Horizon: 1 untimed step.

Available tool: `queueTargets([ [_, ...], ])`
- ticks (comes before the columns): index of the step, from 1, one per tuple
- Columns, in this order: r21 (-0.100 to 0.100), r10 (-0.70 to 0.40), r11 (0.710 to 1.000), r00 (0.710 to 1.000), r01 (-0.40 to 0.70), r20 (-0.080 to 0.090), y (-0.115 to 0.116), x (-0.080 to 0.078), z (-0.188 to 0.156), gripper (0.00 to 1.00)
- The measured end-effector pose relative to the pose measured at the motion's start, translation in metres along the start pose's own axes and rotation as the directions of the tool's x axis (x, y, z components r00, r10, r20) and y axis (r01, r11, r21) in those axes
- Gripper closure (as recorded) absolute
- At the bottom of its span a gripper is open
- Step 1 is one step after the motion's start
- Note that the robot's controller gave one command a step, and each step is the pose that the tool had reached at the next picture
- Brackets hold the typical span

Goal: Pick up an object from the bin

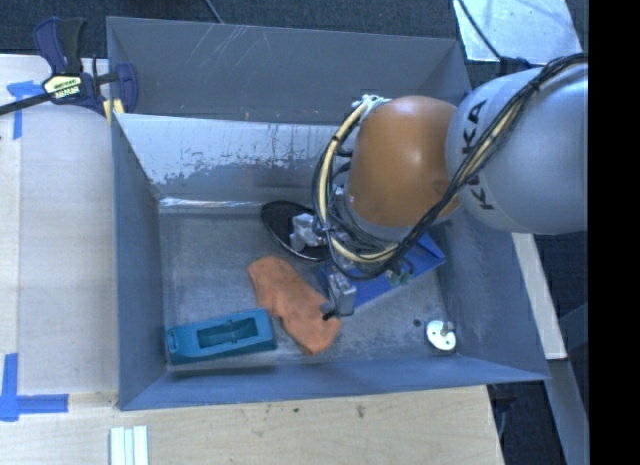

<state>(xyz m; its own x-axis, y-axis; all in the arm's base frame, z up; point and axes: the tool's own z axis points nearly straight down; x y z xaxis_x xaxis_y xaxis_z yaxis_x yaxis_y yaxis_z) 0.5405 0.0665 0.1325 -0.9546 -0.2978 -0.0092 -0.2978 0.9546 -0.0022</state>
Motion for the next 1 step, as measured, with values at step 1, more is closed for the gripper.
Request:
queueTargets([
  [1, -0.002, 0.066, 0.998, 0.998, -0.066, -0.011, 0.0062, 0.0027, 0.0292, 0.0],
])
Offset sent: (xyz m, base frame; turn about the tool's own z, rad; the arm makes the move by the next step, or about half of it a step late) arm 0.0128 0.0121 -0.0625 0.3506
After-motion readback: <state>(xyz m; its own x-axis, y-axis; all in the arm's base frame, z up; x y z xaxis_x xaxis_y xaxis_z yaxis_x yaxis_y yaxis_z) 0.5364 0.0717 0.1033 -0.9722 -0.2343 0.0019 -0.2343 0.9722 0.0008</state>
